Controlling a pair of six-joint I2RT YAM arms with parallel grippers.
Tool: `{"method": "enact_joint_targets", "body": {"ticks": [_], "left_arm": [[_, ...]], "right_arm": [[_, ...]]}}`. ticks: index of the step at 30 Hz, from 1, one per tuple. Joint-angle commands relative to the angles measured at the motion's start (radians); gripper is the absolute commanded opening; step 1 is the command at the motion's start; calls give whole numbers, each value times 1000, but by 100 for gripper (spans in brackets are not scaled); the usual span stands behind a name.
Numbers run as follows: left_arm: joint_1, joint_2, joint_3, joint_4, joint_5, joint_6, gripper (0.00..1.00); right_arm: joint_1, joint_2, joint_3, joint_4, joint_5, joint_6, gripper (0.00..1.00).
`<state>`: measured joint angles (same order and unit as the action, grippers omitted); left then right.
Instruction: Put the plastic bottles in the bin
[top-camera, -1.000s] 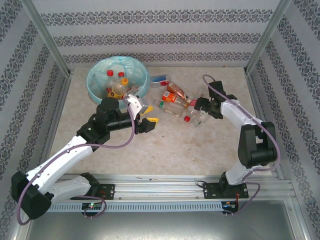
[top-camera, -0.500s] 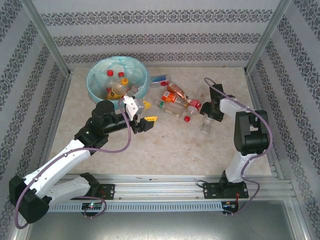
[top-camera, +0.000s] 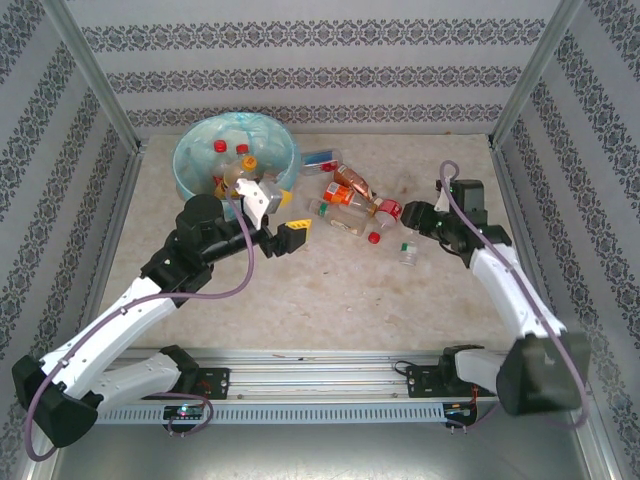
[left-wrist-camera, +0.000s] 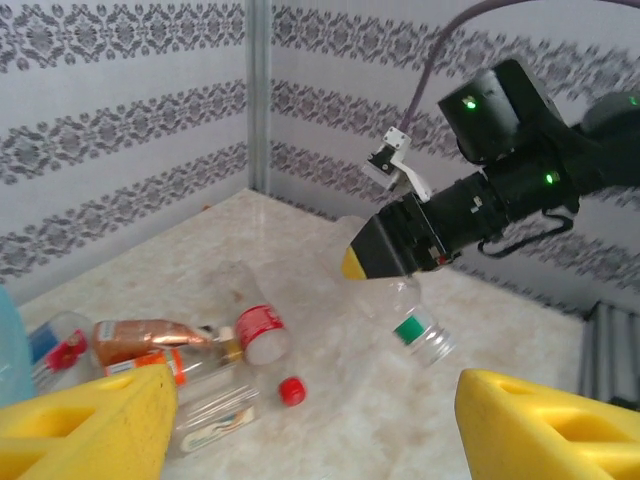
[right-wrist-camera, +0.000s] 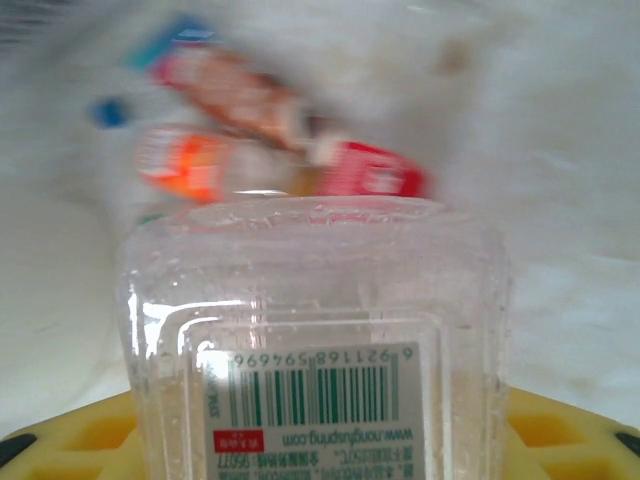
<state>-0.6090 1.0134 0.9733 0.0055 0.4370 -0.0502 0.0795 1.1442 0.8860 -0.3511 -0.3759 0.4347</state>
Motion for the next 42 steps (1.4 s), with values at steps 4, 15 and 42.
{"method": "enact_joint_targets", "body": {"ticks": [4,15,42], "left_arm": [[-14,62,-10,119,252,-234,74],[-29,42,7,162,401,-334,78],[-138,-7,67,87,284,-190,39]], "right_arm": [[215,-162,32,125,-528,-210,52],[485,-262,85,109,-606,-372,49],[615,-264,114,74,-353,-390,91]]}}
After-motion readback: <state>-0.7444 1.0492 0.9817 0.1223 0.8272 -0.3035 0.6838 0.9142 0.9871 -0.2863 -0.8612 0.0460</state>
